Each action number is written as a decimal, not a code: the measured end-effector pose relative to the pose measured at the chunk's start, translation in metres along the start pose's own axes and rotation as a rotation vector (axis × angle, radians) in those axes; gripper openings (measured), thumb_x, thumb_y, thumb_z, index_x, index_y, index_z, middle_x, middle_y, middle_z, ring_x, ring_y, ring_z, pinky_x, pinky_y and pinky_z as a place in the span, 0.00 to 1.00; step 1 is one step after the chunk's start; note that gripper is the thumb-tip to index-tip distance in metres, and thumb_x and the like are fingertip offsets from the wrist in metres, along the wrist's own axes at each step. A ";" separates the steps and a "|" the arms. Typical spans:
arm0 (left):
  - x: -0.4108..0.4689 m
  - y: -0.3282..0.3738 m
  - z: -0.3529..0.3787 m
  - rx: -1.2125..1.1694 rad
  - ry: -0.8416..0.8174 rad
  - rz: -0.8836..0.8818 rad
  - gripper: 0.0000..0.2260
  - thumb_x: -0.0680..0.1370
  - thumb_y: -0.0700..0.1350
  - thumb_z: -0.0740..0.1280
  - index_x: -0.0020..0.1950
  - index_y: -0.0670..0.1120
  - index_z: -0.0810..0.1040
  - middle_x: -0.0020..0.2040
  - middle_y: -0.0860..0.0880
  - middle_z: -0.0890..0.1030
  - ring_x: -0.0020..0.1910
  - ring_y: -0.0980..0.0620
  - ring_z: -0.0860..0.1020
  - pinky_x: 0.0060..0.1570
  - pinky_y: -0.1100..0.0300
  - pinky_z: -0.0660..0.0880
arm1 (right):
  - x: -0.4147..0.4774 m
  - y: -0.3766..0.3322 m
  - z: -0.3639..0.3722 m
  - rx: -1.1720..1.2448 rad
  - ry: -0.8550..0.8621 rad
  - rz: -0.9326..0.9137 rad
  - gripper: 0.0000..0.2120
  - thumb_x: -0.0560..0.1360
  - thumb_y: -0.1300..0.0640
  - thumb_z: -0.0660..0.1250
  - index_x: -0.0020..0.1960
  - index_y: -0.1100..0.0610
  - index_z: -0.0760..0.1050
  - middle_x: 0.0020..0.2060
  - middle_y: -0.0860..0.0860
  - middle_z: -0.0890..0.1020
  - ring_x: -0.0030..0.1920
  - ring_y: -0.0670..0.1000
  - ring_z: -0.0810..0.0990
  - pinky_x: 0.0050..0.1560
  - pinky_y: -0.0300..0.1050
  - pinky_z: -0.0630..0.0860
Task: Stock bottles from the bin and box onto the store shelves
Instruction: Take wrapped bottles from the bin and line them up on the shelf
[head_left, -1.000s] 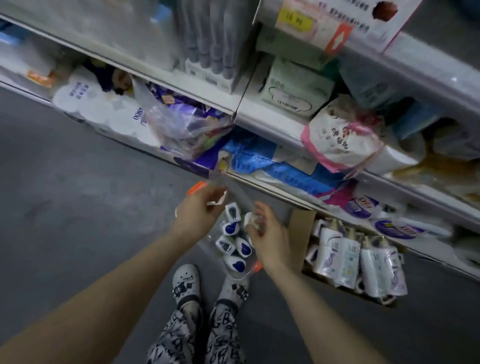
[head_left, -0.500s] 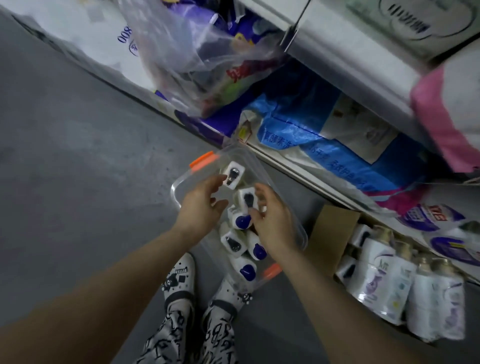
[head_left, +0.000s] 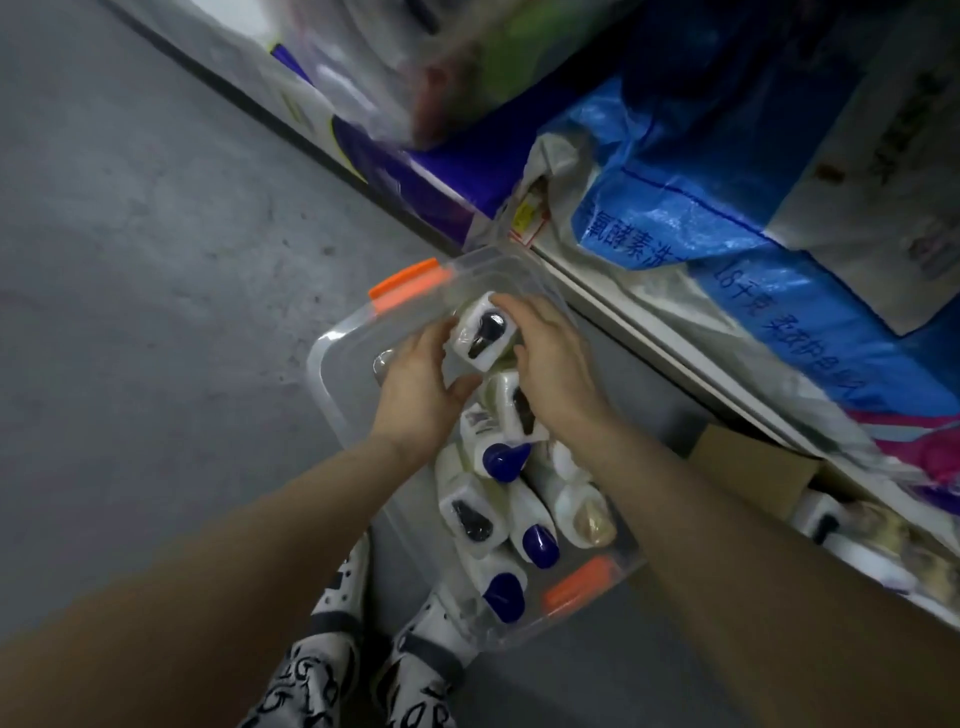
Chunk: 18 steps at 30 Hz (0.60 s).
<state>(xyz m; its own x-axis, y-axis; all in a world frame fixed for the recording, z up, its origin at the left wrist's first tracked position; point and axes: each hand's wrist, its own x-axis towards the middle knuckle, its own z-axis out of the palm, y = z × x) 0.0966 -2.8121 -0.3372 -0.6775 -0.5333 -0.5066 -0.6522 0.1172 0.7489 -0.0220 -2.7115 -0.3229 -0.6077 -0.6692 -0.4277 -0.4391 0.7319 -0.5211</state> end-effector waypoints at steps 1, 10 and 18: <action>0.003 -0.005 0.006 -0.006 0.004 -0.015 0.27 0.75 0.42 0.73 0.72 0.48 0.69 0.68 0.48 0.73 0.62 0.52 0.74 0.64 0.53 0.74 | 0.005 0.004 0.003 -0.005 -0.019 -0.030 0.27 0.78 0.67 0.59 0.76 0.52 0.66 0.73 0.51 0.69 0.71 0.53 0.68 0.70 0.49 0.69; 0.008 -0.025 0.034 -0.129 0.051 -0.035 0.31 0.73 0.39 0.74 0.73 0.51 0.66 0.68 0.50 0.71 0.58 0.54 0.78 0.61 0.55 0.77 | 0.041 0.012 0.007 -0.261 -0.132 -0.196 0.28 0.77 0.67 0.63 0.75 0.53 0.65 0.69 0.55 0.75 0.64 0.56 0.76 0.64 0.54 0.75; -0.007 -0.011 0.014 -0.119 0.132 0.001 0.26 0.73 0.35 0.73 0.68 0.51 0.72 0.63 0.53 0.72 0.57 0.52 0.78 0.61 0.55 0.76 | 0.011 0.005 0.011 -0.171 -0.006 -0.173 0.22 0.75 0.66 0.68 0.66 0.52 0.73 0.56 0.53 0.81 0.51 0.57 0.82 0.49 0.53 0.80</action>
<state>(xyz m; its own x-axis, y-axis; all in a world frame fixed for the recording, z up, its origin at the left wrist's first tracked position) 0.1038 -2.7978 -0.3482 -0.6221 -0.6397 -0.4515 -0.6015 0.0214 0.7986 -0.0241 -2.7168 -0.3382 -0.5097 -0.7871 -0.3475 -0.6428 0.6168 -0.4543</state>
